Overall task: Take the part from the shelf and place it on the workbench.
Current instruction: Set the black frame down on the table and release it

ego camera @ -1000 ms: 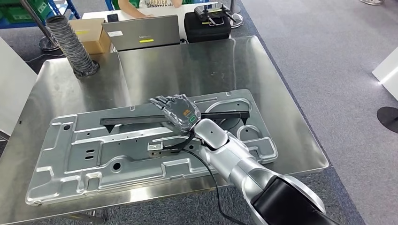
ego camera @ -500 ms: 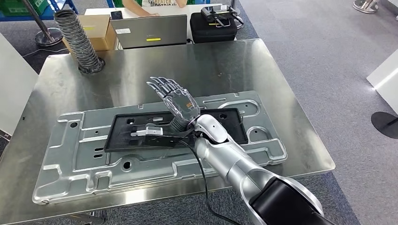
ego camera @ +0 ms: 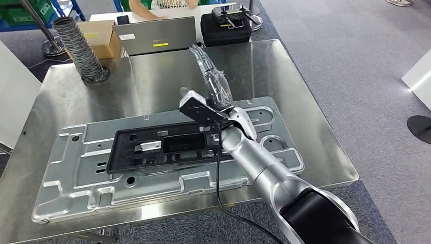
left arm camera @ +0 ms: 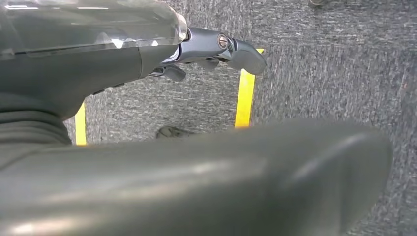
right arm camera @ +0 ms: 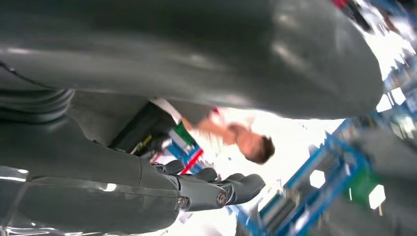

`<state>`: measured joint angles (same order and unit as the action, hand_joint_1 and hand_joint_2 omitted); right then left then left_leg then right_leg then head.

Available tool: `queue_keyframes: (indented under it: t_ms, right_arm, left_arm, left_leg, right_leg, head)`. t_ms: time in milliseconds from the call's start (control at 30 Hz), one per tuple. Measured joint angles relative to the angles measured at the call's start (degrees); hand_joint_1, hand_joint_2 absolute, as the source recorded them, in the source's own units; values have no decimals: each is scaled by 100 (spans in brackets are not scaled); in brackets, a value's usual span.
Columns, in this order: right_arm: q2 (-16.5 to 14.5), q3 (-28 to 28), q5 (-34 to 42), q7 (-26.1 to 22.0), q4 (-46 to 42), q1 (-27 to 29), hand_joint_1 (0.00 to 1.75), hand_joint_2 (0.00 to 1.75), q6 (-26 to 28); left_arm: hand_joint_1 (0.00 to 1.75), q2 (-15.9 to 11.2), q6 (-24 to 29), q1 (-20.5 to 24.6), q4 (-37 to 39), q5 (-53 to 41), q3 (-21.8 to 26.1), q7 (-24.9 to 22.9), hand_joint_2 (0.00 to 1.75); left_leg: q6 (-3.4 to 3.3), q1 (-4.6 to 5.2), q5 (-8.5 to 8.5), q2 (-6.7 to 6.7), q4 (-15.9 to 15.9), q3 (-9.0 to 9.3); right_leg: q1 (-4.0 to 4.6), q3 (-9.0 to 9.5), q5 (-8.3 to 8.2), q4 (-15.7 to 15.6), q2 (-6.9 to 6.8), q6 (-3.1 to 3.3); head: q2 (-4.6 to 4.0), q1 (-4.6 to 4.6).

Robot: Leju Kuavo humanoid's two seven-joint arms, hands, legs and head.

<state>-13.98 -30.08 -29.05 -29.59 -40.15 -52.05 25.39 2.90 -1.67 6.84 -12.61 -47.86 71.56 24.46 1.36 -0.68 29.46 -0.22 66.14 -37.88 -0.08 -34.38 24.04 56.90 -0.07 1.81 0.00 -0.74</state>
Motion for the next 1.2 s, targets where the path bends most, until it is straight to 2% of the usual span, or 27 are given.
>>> queue_keyframes:
  t_ms: [67,100,233,267,300,333,367,433,500,533,600,633,667,700,733,767,833,867,933,1000,1033,1067,1133,1167,1200]
  right_arm:
    - [98,207,429,-214,-330,175,0,0,323]
    - [143,290,572,-286,-485,262,0,0,479]
    - [204,393,729,-357,-689,368,0,0,680]
    - [260,459,777,-380,-868,468,0,0,788]
    - [347,574,818,-417,-1173,626,0,0,950]
    - [474,915,766,-558,-1899,1051,0,0,1140]
    - [603,1334,706,-715,-2737,1551,0,0,1323]
    - [744,2265,518,-987,-4317,2556,0,0,1457]
    - [777,2913,535,-1022,-5174,3122,0,0,1460]
    - [791,3203,561,-1024,-5522,3371,0,0,1461]
    - [824,3767,678,-1028,-6119,3846,0,0,1461]
    - [835,4027,765,-1027,-6360,4067,0,0,1460]
    - [847,4279,869,-1027,-6588,4271,0,0,1460]
    - [858,4484,980,-1027,-6775,4471,0,0,1459]
    - [862,4669,1093,-1027,-6936,4662,0,0,1459]
    - [867,4850,1220,-1028,-7075,4854,0,0,1459]
    - [879,5181,1446,-1026,-7290,5205,0,0,1457]
    - [887,5318,1530,-1026,-7376,5344,0,0,1456]
    - [902,5500,1592,-1028,-7477,5605,0,0,1454]
    - [897,5645,1570,-1027,-7493,5880,0,0,1452]
    - [884,5705,1541,-1026,-7478,5997,0,0,1452]
    - [867,5755,1505,-1027,-7452,6096,0,0,1445]
    - [820,5856,1433,-1027,-7355,6245,0,0,1404]
    - [795,5907,1407,-1026,-7290,6314,0,0,1381]
    - [771,5957,1389,-1025,-7227,6370,0,0,1363]
  left_arm:
    - [0,-3,-38,-28,0,65,10,40,0]
    - [0,-3,-54,-43,0,91,16,59,0]
    - [0,-3,-70,-62,0,117,26,83,0]
    - [0,-3,-71,-73,0,135,36,88,0]
    - [0,-3,-72,-89,0,162,55,94,0]
    - [0,-2,-63,-116,0,207,96,96,0]
    - [0,-1,-51,-144,0,257,143,99,0]
    - [0,2,-20,-204,0,333,238,91,0]
    - [0,12,10,-241,0,366,290,82,0]
    - [0,17,27,-250,0,377,310,77,0]
    - [0,21,51,-257,0,400,342,68,0]
    - [0,21,57,-263,0,408,359,60,0]
    - [0,21,61,-267,0,417,376,50,0]
    - [0,22,64,-268,0,428,394,41,0]
    - [0,24,65,-268,0,438,410,32,0]
    - [0,29,62,-265,0,447,421,26,0]
    - [0,39,50,-264,0,454,431,20,0]
    - [0,44,43,-264,0,454,433,18,0]
    - [0,45,27,-263,0,454,439,37,0]
    - [0,43,6,-261,0,454,458,76,0]
    - [0,43,-10,-265,0,454,469,93,0]
    - [0,43,-26,-269,0,455,477,103,0]
    - [0,45,-60,-272,0,464,482,120,0]
    - [0,45,-68,-271,0,469,483,129,0]
    - [0,45,-72,-270,0,473,483,136,0]
  left_leg:
    - [40,-16,291,0,728,-335]
    - [52,-19,338,1,917,-426]
    - [61,-25,317,2,990,-467]
    - [65,-32,212,3,828,-385]
    - [69,-44,44,4,533,-235]
    - [47,-52,-134,-3,87,-6]
    - [16,-58,-301,-12,-349,220]
    - [-89,-59,-389,-43,-801,460]
    - [-175,-67,-399,-51,-834,484]
    - [-211,-72,-406,-48,-851,495]
    - [-250,-62,-400,-43,-853,495]
    - [-256,-55,-400,-39,-848,495]
    - [-259,-50,-400,-33,-842,494]
    - [-259,-47,-400,-29,-832,493]
    - [-256,-45,-400,-26,-822,494]
    - [-249,-44,-395,-25,-811,494]
    - [-213,-34,-390,-33,-811,502]
    - [-186,-27,-391,-33,-816,507]
    - [-113,-16,-401,-32,-841,522]
    - [-50,-16,-344,-24,-809,506]
    - [-29,-15,-226,-19,-703,464]
    - [-11,-19,-10,-13,-459,377]
    - [9,-22,506,-8,266,142]
    - [12,-23,696,-8,596,64]
    - [4,-20,768,-8,731,83]
  right_leg:
    - [1,2,3,4,-4,5]
    - [0,3,5,5,-6,4]
    - [-2,6,9,7,-9,0]
    - [-6,14,15,9,-9,-10]
    - [-11,25,27,16,-10,-26]
    - [-5,31,50,36,-11,-71]
    - [3,41,76,53,-14,-123]
    - [17,55,126,82,-29,-232]
    - [-6,12,267,238,-29,-302]
    - [-18,-97,423,486,-19,-333]
    - [-29,-463,805,1254,-2,-377]
    - [-32,-641,934,1604,1,-391]
    - [-34,-731,959,1773,1,-398]
    - [-36,-703,875,1711,1,-396]
    - [-39,-544,699,1402,0,-387]
    - [-42,-301,502,938,-1,-370]
    - [-31,62,244,252,4,-322]
    - [-17,125,200,115,12,-295]
    - [9,116,164,89,32,-233]
    - [-14,97,117,65,21,-144]
    - [-29,76,84,46,9,-100]
    - [-36,40,48,34,-2,-59]
    - [-15,-55,-19,35,-7,-15]
    - [2,-111,-58,38,-8,-6]
    - [17,-163,-98,41,-8,-2]
  head:
    - [0,-1]
    - [0,-1]
    - [0,-2]
    - [0,-2]
    - [0,-1]
    - [0,1]
    - [0,0]
    - [0,2]
    - [0,13]
    - [0,19]
    - [0,32]
    - [0,34]
    - [0,34]
    - [0,36]
    - [0,36]
    - [0,38]
    - [0,51]
    - [0,65]
    - [0,95]
    - [0,92]
    - [0,85]
    - [0,75]
    - [0,57]
    - [0,57]
    - [0,57]
